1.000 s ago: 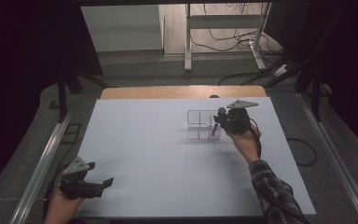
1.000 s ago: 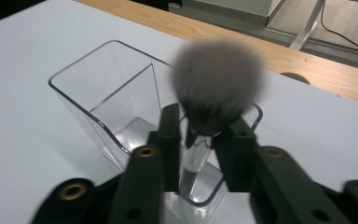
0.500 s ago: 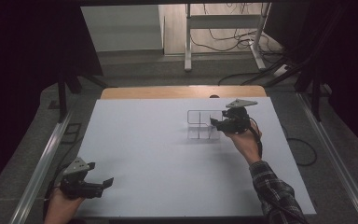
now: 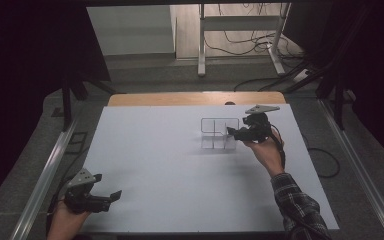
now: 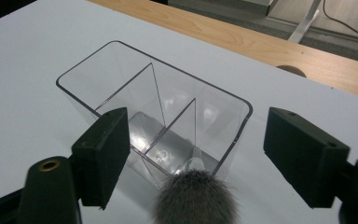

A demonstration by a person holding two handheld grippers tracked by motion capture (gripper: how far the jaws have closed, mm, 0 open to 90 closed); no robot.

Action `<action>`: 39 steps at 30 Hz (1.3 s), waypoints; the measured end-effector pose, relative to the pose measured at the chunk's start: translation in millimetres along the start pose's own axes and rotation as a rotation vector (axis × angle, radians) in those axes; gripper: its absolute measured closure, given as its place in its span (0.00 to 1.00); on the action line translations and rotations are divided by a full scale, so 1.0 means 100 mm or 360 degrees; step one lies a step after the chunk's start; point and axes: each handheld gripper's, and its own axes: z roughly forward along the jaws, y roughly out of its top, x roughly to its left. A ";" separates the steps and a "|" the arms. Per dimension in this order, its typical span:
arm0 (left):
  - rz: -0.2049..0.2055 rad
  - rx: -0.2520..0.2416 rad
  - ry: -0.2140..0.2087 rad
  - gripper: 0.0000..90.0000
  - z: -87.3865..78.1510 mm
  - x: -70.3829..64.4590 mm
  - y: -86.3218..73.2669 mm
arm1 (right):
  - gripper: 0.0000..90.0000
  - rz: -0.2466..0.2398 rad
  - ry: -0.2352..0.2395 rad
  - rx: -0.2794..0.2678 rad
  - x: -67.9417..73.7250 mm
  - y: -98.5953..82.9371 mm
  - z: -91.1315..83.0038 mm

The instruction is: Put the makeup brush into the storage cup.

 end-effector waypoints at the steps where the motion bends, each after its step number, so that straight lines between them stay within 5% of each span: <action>1: 0.0000 0.0000 0.0000 0.05 0.00 0.00 0.00 | 0.24 0.0009 0.0009 0.0004 0.00 0.00 0.00; 39: -0.0016 0.0003 -0.0010 0.05 -0.01 0.00 0.00 | 0.00 0.0078 0.0099 0.0113 0.00 -0.07 -0.10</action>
